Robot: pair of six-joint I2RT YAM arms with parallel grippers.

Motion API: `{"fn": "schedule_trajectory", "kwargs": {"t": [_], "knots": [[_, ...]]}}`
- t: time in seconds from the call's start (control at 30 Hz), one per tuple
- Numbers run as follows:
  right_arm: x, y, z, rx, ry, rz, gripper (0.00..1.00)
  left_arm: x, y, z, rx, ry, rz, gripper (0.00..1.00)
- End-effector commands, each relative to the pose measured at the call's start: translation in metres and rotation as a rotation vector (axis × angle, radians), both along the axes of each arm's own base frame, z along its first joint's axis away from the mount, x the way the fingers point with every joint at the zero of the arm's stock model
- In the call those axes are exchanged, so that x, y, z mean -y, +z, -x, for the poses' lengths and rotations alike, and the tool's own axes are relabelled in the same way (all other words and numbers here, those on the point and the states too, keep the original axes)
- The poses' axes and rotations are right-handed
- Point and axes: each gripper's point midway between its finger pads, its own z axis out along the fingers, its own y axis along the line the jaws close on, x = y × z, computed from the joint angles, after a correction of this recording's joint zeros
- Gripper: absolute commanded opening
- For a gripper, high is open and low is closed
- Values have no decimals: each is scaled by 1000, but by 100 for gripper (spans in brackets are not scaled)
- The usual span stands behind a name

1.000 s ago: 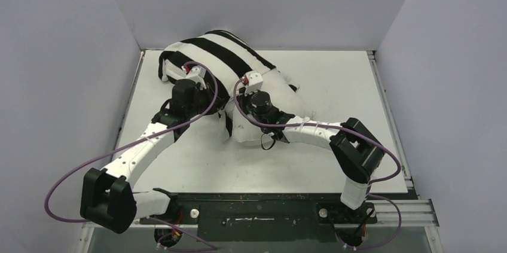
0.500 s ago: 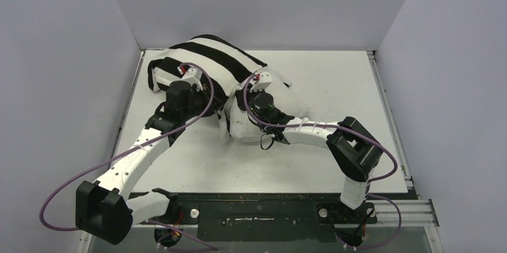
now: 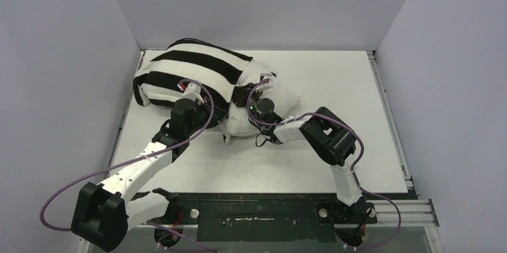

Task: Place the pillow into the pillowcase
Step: Stuff the pillow into the pillowcase.

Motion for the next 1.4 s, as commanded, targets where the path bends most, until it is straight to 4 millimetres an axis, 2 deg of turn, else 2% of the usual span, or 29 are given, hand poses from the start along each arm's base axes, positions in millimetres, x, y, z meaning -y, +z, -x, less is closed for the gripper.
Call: {"fn": "schedule_trajectory", "kwargs": {"t": [0.0,0.07,0.13,0.17,0.27,0.37,0.43,0.47,0.53,0.6,0.7,0.73,0.8,0.93,1.0,1.03,1.07,1.1,1.2,1.23,1.3,1.37], "knots": [[-11,25,-4,47,23,-175,0,47,-9,53,-56,-247,120,0],[-25,0,11,14,59,-102,0,51,-22,52,-84,-256,82,0],[-30,-15,25,-4,96,-71,3,51,-27,51,-100,-257,54,0],[-26,-25,31,-28,105,-54,9,51,-25,50,-94,-257,47,0],[-2,-31,39,-66,121,-2,25,46,-8,48,-57,-248,20,18],[26,-13,49,-55,162,68,42,37,21,44,2,-228,-39,34],[36,-2,54,-48,195,142,53,33,47,37,76,-218,-66,41],[41,11,56,-34,220,166,59,35,62,33,116,-222,-66,45],[48,23,58,-15,296,216,64,35,87,21,181,-212,-93,49],[63,38,53,-2,330,223,69,30,101,1,220,-168,-171,51],[96,63,37,33,325,209,75,21,117,-34,276,-80,-274,52],[112,73,26,45,303,209,77,20,122,-48,298,-52,-297,52],[131,83,10,41,292,228,79,19,127,-70,333,-8,-335,53],[151,80,-30,-9,315,271,87,22,123,-115,333,35,-426,55],[153,69,-45,-33,340,274,90,27,116,-134,326,37,-447,56],[151,65,-52,-40,355,278,92,30,105,-144,311,34,-466,57],[149,59,-59,-59,371,281,92,31,106,-151,314,40,-474,57],[144,53,-65,-71,390,281,93,32,93,-162,294,43,-497,58],[121,39,-76,-98,481,260,93,36,76,-184,268,34,-517,58],[112,28,-78,-118,512,264,92,35,70,-191,262,41,-515,58],[94,15,-79,-138,557,285,88,33,60,-203,256,55,-509,58],[80,13,-73,-120,583,288,80,30,49,-213,244,72,-532,58]]}}
